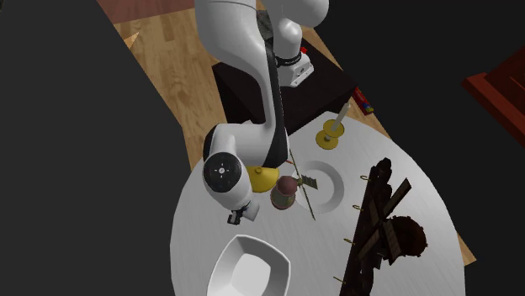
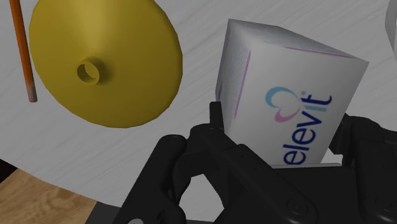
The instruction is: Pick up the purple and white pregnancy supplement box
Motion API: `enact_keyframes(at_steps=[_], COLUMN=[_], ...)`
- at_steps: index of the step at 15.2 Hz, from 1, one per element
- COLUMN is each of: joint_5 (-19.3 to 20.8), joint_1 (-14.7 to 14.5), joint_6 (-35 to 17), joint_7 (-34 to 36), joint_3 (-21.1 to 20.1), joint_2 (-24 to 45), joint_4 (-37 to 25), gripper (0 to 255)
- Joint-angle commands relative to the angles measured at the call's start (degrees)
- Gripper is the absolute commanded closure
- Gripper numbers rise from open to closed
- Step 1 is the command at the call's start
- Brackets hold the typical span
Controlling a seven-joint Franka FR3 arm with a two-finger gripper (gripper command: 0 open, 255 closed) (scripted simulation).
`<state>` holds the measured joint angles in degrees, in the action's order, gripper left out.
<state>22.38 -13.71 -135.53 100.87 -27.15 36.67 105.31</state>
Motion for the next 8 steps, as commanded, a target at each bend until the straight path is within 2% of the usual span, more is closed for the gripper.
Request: enact_keyframes(at_steps=[1, 8], joint_5=[0.0, -0.9], joint_1=[0.0, 0.5], joint_6=[0.0, 1.5], joint_7=[0.0, -0.5], joint_3=[0.0, -0.8], joint_2=[0.1, -1.6], joint_4=[0.1, 0.1], gripper=[255, 255])
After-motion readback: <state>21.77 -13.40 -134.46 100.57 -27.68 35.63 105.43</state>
